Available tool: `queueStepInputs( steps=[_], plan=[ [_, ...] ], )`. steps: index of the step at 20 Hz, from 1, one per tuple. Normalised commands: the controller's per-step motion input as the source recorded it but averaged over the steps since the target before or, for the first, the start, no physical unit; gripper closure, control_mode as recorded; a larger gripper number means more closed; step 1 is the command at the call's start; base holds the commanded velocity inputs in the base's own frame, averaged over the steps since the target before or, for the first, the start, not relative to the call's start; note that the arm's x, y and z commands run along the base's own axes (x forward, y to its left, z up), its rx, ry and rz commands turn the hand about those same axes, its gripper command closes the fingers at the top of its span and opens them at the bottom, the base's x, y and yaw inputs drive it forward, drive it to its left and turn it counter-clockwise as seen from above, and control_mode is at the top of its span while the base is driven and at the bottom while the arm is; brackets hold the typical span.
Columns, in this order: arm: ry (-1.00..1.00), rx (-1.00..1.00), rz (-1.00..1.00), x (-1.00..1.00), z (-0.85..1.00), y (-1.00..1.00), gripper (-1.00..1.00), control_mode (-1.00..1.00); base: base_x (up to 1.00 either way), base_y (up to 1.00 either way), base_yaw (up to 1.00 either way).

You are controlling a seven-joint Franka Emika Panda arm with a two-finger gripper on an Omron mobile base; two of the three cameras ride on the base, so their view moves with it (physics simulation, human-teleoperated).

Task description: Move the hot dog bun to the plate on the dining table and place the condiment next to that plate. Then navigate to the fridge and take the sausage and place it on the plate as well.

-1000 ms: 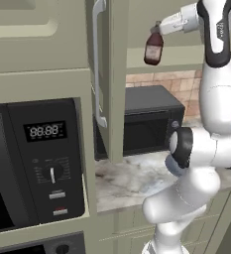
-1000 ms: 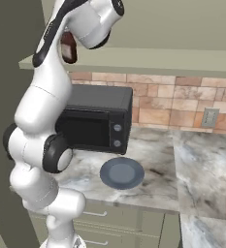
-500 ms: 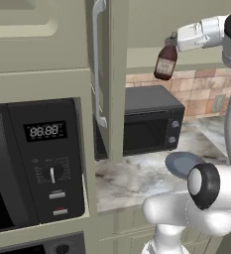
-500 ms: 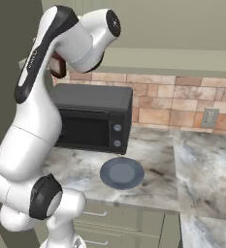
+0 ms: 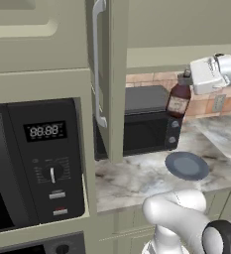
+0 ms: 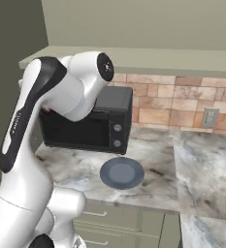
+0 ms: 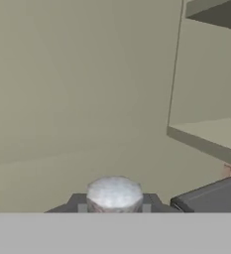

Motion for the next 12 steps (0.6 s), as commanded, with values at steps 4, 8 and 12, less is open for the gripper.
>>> queueStepInputs(
  steps=[4,8,12],
  plan=[
    [0.12,-0.06,0.00,-0.22,-0.88,0.04,1.00,-1.00,0.00,0.00,0.00],
    [0.12,-0.04,0.00,0.00,-0.81,0.00,1.00,-1.00,0.00,0.00,0.00],
    [0.02,-0.01,0.00,0.00,-0.16,0.00,1.00,1.00,-0.65,0.00,0.00]
  ],
)
